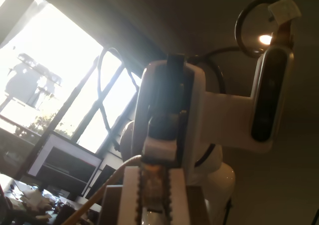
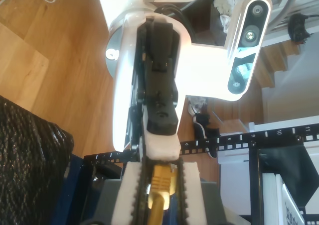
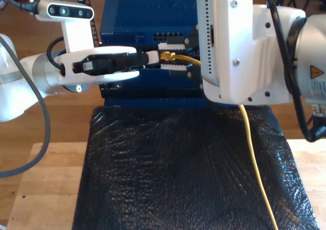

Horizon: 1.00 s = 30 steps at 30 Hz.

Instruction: Grab the cable and plug it in

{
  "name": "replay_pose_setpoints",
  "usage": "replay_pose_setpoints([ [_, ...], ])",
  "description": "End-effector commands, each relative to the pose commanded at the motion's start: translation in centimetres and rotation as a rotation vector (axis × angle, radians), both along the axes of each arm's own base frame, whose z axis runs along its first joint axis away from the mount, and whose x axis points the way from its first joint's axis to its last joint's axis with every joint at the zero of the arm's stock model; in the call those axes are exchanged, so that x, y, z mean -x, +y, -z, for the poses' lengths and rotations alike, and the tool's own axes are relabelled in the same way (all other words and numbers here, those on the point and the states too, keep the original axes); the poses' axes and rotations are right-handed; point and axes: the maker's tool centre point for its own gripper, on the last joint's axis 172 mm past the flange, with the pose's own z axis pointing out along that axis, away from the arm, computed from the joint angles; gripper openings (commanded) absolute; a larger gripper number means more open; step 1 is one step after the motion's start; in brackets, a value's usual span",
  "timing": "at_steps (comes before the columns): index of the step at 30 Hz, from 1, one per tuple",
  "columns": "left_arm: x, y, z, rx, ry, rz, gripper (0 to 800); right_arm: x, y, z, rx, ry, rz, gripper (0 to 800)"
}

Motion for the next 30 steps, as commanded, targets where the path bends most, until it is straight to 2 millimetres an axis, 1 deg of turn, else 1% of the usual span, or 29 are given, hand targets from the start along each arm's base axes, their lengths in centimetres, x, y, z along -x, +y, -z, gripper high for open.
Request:
replay_pose_setpoints([
  [5, 0.0, 0.0, 0.0, 0.000, 0.000, 0.000, 15, 0.0, 0.0, -0.2, -0.002, -0.002, 0.000, 164],
  [7, 0.0, 0.0, 0.0, 0.000, 0.002, 0.000, 48, 0.0, 0.0, -0.2, -0.003, -0.003, 0.001, 149],
  [8, 0.0, 0.0, 0.0, 0.000, 0.002, 0.000, 115, 0.0, 0.0, -0.1, -0.002, -0.002, 0.001, 129],
  [9, 0.1, 0.0, 0.1, 0.002, 0.006, 0.001, 207, 0.0, 0.0, -0.1, -0.002, -0.002, 0.001, 85],
  [10, 0.1, 0.0, 0.2, 0.003, 0.006, 0.001, 262, 0.0, 0.0, -0.1, -0.002, -0.002, 0.001, 54],
  [12, 0.1, 0.0, 0.3, 0.005, 0.012, 0.000, 285, 0.0, 0.0, -0.1, -0.004, -0.002, 0.002, 23],
  [17, 0.0, 0.1, 0.3, 0.006, 0.014, -0.002, 390, 0.0, 0.0, -0.1, -0.004, -0.002, 0.002, 11],
  [19, -0.1, 0.1, 0.1, 0.010, 0.015, -0.005, 463, 0.0, 0.0, -0.1, -0.004, -0.002, 0.002, 10],
  [21, -0.1, 0.1, 0.1, 0.012, 0.015, -0.006, 520, 0.0, 0.0, -0.1, -0.004, -0.002, 0.002, 10],
  [23, -0.3, 0.3, 0.1, 0.012, 0.014, -0.016, 647, 0.0, 0.0, -0.1, -0.005, -0.001, 0.002, 8],
  [24, -0.4, 0.5, 0.1, 0.012, 0.016, -0.020, 694, 0.0, 0.0, -0.1, -0.006, 0.000, 0.002, 8],
  [26, -0.6, 0.6, 0.0, 0.012, 0.016, -0.026, 721, -0.1, -0.1, -0.2, -0.006, 0.000, 0.004, 7],
  [28, -0.8, 0.7, 0.0, 0.008, 0.016, -0.037, 784, -0.2, -0.1, -0.1, -0.007, 0.003, 0.006, 6],
  [30, -1.5, 0.9, 0.3, -0.002, 0.017, -0.067, 793, -0.4, -0.1, 0.0, -0.006, 0.007, 0.012, 4],
])
